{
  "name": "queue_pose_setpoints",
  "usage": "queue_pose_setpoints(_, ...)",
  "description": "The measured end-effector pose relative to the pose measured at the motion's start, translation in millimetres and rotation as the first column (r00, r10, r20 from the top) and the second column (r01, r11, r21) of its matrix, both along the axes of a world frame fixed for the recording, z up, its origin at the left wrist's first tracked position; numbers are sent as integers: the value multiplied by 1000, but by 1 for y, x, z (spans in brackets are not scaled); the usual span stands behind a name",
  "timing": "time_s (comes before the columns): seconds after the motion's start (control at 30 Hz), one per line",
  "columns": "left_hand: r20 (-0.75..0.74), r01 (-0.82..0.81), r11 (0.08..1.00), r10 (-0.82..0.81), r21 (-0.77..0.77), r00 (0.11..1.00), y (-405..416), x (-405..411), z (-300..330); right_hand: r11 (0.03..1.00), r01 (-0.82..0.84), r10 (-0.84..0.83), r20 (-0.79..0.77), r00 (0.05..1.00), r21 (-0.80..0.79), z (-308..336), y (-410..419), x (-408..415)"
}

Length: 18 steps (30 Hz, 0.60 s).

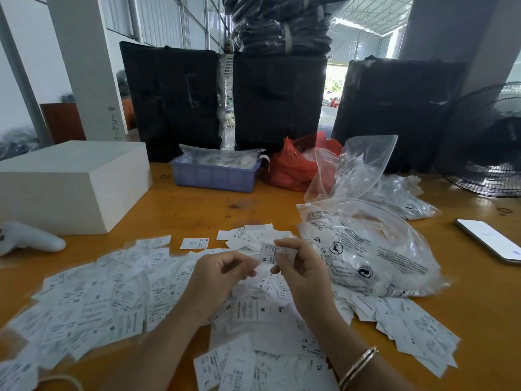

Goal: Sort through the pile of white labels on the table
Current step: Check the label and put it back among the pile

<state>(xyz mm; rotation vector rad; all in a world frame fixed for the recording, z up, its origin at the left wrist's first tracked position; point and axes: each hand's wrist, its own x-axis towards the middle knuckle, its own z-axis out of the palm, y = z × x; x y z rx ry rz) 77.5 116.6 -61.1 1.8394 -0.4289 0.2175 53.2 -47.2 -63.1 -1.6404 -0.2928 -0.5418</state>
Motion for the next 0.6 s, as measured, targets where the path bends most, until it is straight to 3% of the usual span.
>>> queue_pose_setpoints(0.23, 0, 17, 1000, -17, 4, 1000, 0, -2, 1, 990, -3, 5, 9, 1000, -138, 0, 3, -2)
queue_pose_setpoints(0.43, -8, -11, 1000, 11, 7, 1000, 0, -1, 1, 998, 33, -33, 6, 999, 51, 2, -2, -1)
queue_pose_setpoints(0.6, -10, 9, 999, -8, 33, 1000, -1, -1, 0, 1000, 18, -18, 43, 999, 9, 2, 1, -3)
